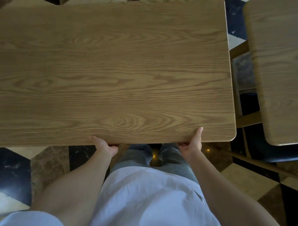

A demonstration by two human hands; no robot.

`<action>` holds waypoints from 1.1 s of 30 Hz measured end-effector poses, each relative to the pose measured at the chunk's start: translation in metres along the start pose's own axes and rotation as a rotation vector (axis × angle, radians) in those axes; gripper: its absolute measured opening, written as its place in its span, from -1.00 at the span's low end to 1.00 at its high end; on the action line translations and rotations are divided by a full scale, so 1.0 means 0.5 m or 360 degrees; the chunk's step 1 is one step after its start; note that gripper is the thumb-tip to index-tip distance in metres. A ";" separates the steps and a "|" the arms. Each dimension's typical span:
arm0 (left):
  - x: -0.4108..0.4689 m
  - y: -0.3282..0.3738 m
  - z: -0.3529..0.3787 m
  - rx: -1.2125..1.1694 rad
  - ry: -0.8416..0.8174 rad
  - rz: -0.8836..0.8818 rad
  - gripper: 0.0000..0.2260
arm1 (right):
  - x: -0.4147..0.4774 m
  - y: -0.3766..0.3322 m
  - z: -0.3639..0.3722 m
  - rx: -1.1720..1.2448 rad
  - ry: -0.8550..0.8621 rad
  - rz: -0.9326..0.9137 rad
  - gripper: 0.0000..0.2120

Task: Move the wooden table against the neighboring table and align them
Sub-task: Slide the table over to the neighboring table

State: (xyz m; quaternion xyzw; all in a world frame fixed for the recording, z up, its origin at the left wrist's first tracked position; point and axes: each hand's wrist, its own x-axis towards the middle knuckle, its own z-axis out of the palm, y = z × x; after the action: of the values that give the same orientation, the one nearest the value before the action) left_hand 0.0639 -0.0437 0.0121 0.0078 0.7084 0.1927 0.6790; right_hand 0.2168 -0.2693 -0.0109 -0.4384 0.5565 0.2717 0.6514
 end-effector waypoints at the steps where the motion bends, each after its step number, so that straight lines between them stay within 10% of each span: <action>1: -0.001 -0.007 -0.001 0.0000 -0.0013 0.0014 -0.35 | 0.001 -0.004 -0.004 -0.0006 0.0002 -0.0002 -0.23; 33: -0.014 -0.119 -0.041 -0.0036 -0.0110 0.0040 -0.32 | 0.042 -0.069 -0.095 -0.0099 -0.0040 0.0016 -0.21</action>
State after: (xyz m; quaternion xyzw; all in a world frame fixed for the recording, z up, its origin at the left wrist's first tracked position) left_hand 0.0597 -0.1059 0.0022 0.0157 0.6821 0.2090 0.7006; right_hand 0.2276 -0.3299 -0.0216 -0.4521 0.5419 0.2975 0.6430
